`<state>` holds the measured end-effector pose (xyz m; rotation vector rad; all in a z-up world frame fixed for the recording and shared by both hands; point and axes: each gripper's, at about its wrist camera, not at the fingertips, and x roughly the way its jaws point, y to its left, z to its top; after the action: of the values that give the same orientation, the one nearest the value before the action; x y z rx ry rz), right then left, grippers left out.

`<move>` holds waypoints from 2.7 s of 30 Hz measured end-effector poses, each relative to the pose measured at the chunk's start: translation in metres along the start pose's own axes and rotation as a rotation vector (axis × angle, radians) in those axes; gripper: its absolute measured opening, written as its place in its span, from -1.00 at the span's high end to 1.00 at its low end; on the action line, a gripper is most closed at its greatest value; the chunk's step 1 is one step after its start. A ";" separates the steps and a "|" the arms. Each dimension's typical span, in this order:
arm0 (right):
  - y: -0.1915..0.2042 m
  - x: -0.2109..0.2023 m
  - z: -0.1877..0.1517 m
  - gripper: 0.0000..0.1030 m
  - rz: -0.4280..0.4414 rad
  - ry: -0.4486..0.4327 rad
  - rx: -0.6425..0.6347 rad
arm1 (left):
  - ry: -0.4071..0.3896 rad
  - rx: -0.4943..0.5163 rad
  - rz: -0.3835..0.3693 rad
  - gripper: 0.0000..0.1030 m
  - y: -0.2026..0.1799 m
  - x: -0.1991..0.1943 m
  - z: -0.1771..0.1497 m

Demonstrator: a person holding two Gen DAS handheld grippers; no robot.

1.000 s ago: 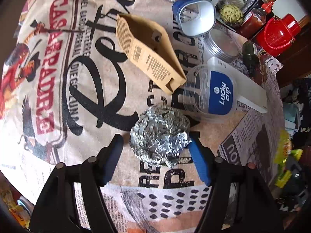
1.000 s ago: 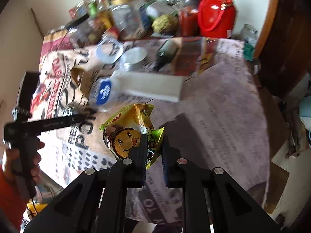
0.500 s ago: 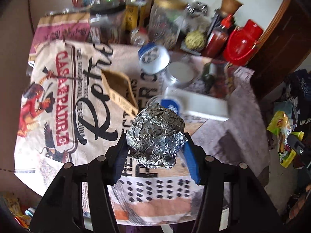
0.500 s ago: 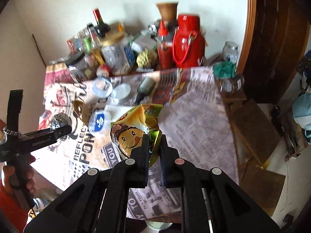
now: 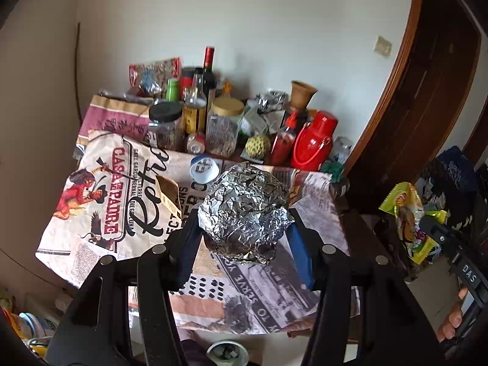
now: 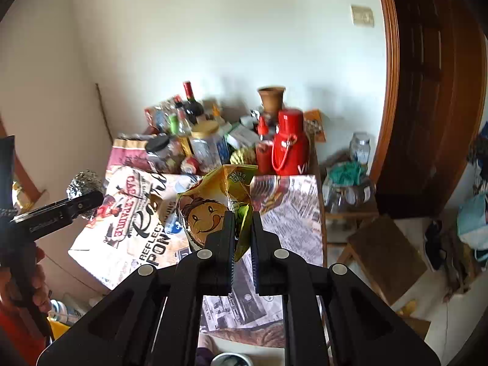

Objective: Collect trash
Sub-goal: 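Lift the foil ball and chip bag and carry them toward the bucket, then open the right gripper to drop the chip bag while the left drops the foil ball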

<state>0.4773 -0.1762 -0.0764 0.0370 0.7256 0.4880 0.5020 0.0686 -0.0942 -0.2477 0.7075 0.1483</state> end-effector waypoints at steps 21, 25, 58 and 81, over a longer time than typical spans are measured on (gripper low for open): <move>0.074 -0.129 -0.058 0.84 -0.025 -0.168 -0.024 | -0.188 0.083 -0.123 -0.05 0.003 -0.169 -0.068; 0.101 -0.152 -0.087 0.84 -0.048 -0.175 0.010 | -0.177 0.111 -0.147 -0.05 0.022 -0.199 -0.095; 0.093 -0.106 -0.259 0.84 -0.067 0.257 0.166 | 0.304 0.117 -0.139 -0.05 0.050 -0.131 -0.281; 0.022 0.165 -0.481 0.80 -0.004 0.592 0.088 | 0.602 -0.066 -0.014 -0.05 0.106 0.149 -0.514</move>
<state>0.2634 -0.1485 -0.5378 -0.0288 1.3269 0.4653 0.2708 0.0368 -0.5874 -0.3656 1.3000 0.0823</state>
